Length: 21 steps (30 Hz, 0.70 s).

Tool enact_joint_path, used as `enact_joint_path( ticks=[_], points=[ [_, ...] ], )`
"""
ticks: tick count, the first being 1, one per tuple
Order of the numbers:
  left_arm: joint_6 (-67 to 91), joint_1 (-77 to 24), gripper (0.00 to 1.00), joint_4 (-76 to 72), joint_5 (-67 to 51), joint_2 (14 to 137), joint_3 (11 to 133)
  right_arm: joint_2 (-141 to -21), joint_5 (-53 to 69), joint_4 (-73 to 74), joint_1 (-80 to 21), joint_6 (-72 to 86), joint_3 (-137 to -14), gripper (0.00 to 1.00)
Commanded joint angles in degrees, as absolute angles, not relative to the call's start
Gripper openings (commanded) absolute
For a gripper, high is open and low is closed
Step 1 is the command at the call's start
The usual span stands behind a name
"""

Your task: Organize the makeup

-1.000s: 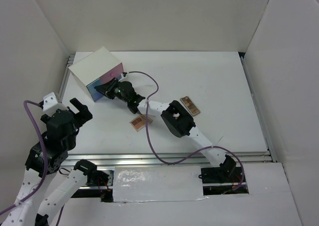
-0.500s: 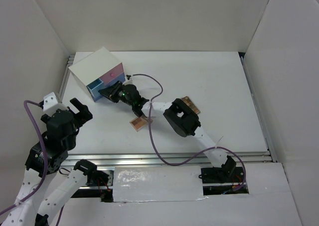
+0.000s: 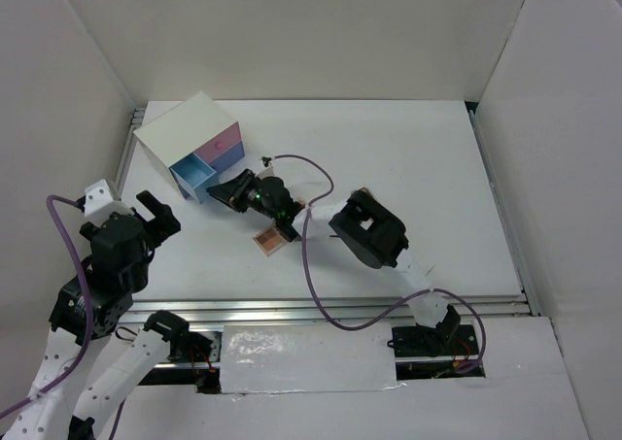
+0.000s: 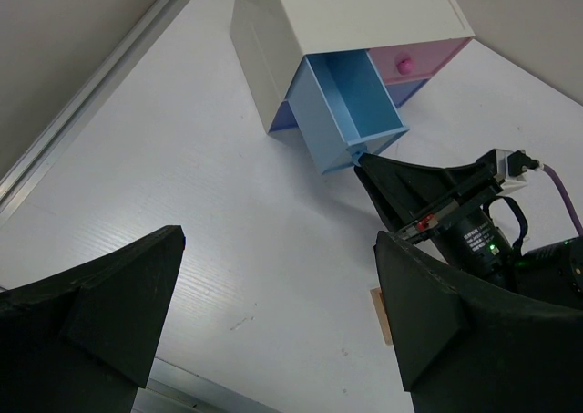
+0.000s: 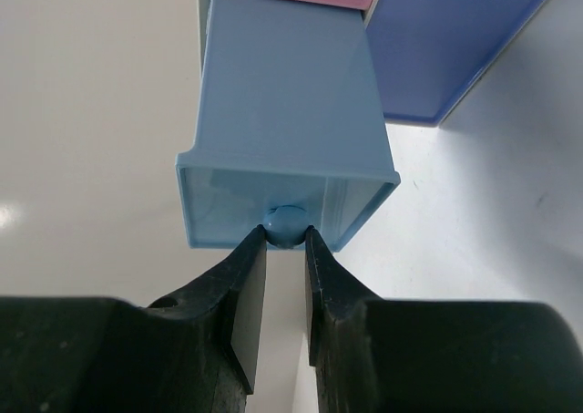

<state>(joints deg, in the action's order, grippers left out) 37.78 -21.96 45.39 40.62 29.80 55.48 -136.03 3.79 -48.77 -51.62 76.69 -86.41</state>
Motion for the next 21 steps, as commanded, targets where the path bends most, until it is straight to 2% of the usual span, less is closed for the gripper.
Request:
enact_joint_path(
  ticks=[1,6,8,9,10,11,13,14,15,21],
  points=[
    [37.88,-22.06,0.99,43.94,41.4,30.06,56.43,-130.26,3.34,-55.01,-52.29,76.2,-83.07,0.0],
    [37.97,-22.15,0.99,44.03,41.66,30.06,56.43,-128.24,3.08,-57.57,-52.38,76.11,-79.46,0.01],
    [37.88,-22.15,0.99,44.03,41.57,30.15,56.43,-127.71,4.04,-57.83,-52.38,75.42,-78.93,0.28],
    [38.05,-22.06,0.99,44.12,41.66,30.15,56.43,-127.53,4.22,-57.66,-52.38,75.41,-78.84,0.36],
    [38.06,-22.15,0.99,44.12,41.66,30.32,56.51,-127.27,4.39,-57.66,-52.3,75.32,-78.4,0.63],
    [37.97,-22.06,0.99,44.12,41.75,30.24,56.43,-126.92,4.74,-57.48,-52.47,75.15,-78.14,0.73],
    [38.14,-22.06,0.99,44.3,41.75,30.41,56.51,-125.51,4.48,-57.74,-52.47,74.71,-76.04,0.81],
    [38.14,-22.15,0.99,44.3,41.84,30.41,56.51,-124.2,4.13,-58.01,-52.38,74.53,-75.07,0.83],
    [38.14,-22.15,0.99,44.3,41.84,30.41,56.51,-123.32,3.78,-58.53,-52.38,74.44,-72.62,0.91],
    [38.06,-22.15,0.99,44.21,41.84,30.23,56.51,-112.78,1.67,-59.34,-51.77,71.73,-58.84,0.98]
  ],
)
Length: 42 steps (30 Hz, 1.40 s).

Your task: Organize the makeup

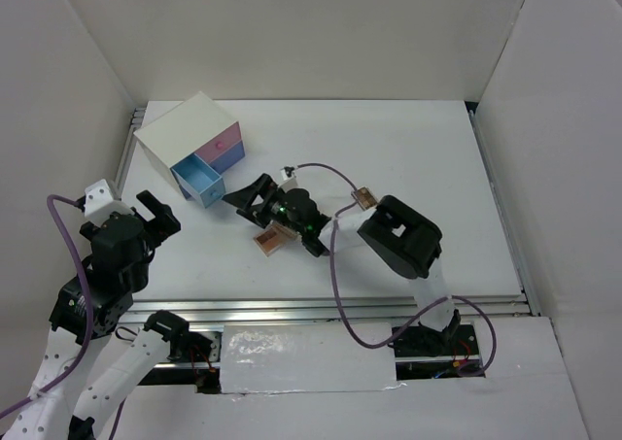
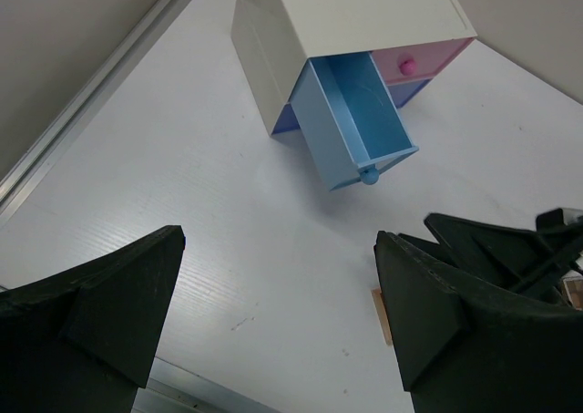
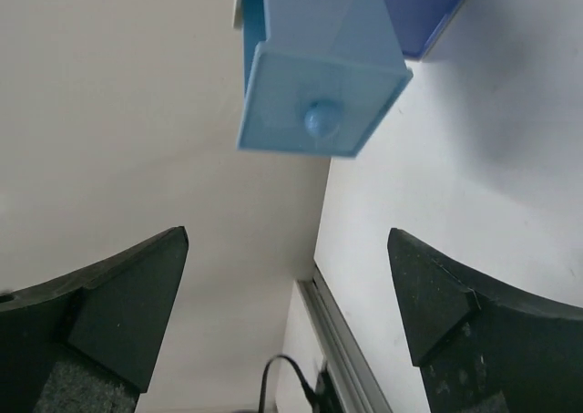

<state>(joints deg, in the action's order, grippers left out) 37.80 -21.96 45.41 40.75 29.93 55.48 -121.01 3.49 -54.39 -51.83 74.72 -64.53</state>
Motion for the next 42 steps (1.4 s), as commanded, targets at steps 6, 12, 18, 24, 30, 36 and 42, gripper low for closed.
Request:
enact_joint_path(
  ticks=[6,12,18,24,30,36,42],
  points=[
    [37.79,-22.24,1.0,44.21,41.48,30.32,56.51,-94.67,-12.45,-6.07,-50.71,53.0,-64.57,1.0],
    [36.04,-22.24,0.99,42.72,38.94,30.85,55.99,-90.18,-22.51,25.55,-50.27,35.01,-70.41,1.0],
    [35.33,-22.24,0.99,42.45,37.27,32.6,56.08,-87.81,-10.47,24.46,-50.19,17.32,-64.88,0.9],
    [35.42,-22.15,0.99,42.54,37.35,32.69,55.9,-92.1,-6.51,20.48,-50.27,14.16,-66.87,0.63],
    [35.07,-22.24,0.99,42.19,36.83,32.96,55.9,-104.39,-4.75,24.52,-50.27,12.57,-76.1,0.59],
    [34.81,-22.24,0.99,42.1,36.3,33.31,55.9,-110.47,-4.83,25.58,-50.36,12.66,-81.47,0.55],
    [34.72,-22.15,1.0,42.1,36.3,32.87,55.9,-114.17,-4.48,26.89,-50.36,12.66,-83.76,0.48]
  ],
)
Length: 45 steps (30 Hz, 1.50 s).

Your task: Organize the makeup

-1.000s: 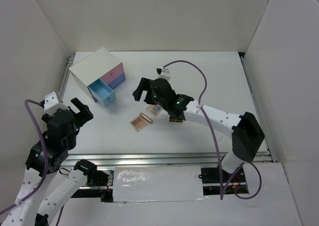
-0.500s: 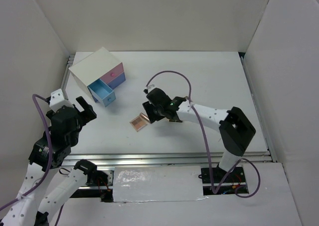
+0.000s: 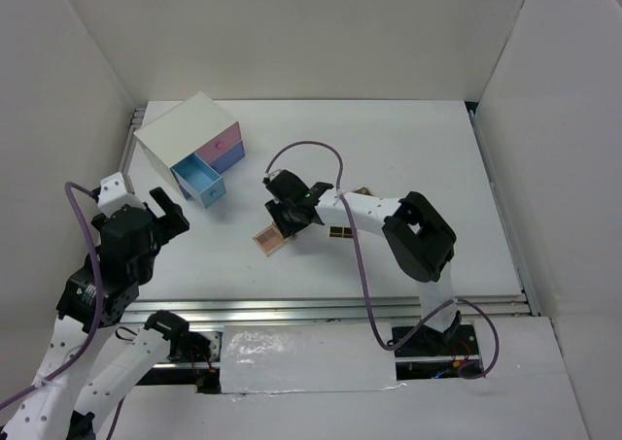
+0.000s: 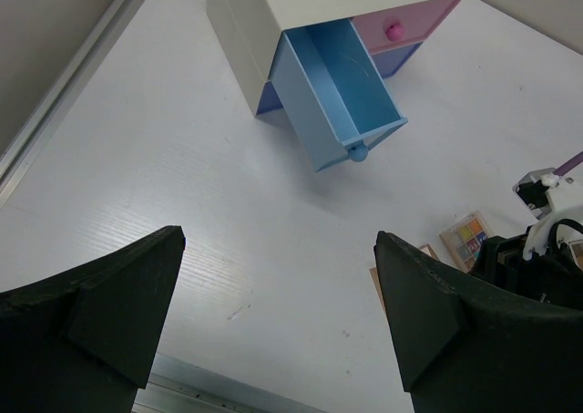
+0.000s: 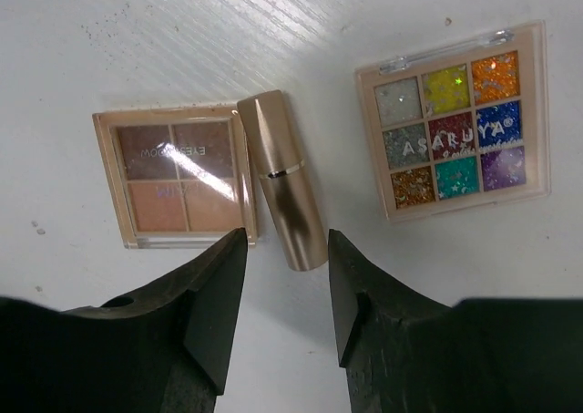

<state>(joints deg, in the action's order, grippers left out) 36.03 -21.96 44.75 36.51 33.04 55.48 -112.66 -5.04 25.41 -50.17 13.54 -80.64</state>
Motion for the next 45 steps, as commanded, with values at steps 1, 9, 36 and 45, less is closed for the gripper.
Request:
enact_joint_path(
  ticks=[1,9,36,45],
  points=[
    [34.89,-22.15,0.99,42.1,36.39,32.87,55.9,-114.6,-4.22,26.89,-50.36,12.66,-83.93,0.48],
    [34.98,-22.24,0.99,42.19,36.56,32.34,55.81,-116.98,-3.07,27.07,-50.36,12.92,-82.97,0.39],
    [35.6,-22.15,0.99,42.72,37.7,32.17,55.9,-105.11,2.88,24.87,-52.29,21.35,-93.85,0.09],
    [35.6,-22.24,0.99,42.8,37.88,32.17,55.99,-115.12,13.8,21.09,-53.26,20.3,-113.79,0.09]
  ],
)
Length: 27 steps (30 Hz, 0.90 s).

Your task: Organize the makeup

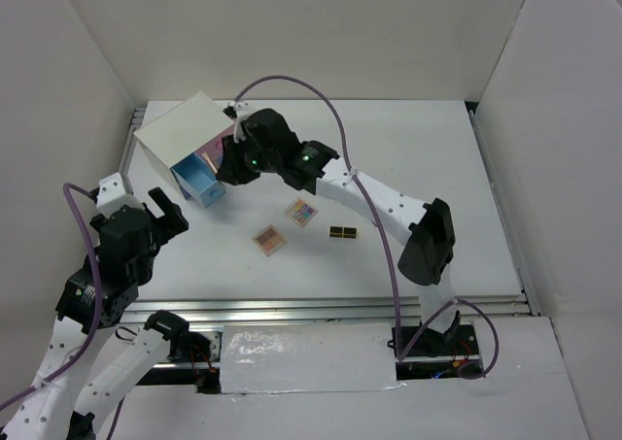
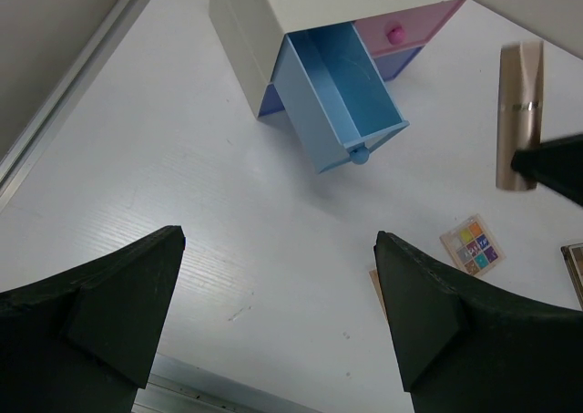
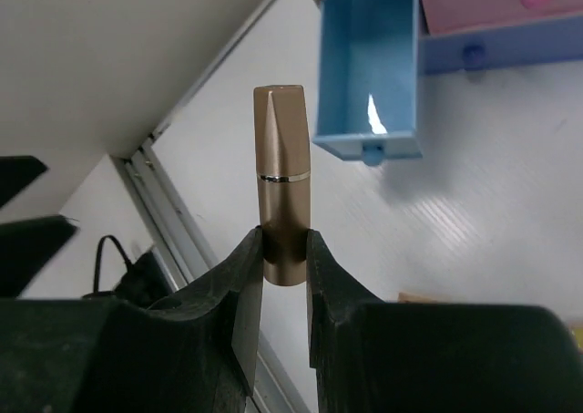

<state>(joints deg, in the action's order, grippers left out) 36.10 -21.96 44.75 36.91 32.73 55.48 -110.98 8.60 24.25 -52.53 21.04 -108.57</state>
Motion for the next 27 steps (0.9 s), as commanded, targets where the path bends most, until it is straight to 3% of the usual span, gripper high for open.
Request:
enact_joint_path(
  ticks=[1,5,18,27],
  points=[
    [35.51,-22.24,0.99,42.72,37.88,32.17,55.9,-116.96,13.54,22.49,-53.09,20.04,-119.56,0.09],
    [35.33,-22.24,1.0,42.63,37.88,32.34,55.9,-127.85,13.01,26.1,-53.17,19.34,-135.84,0.1],
    [35.33,-22.24,0.99,42.54,37.88,32.34,55.99,-132.8,11.51,16.61,-52.38,19.42,-133.07,0.14],
    [35.07,-22.24,0.99,42.28,37.44,32.7,55.9,-135.52,9.49,16.08,-52.03,19.34,-133.77,0.27]
  ],
)
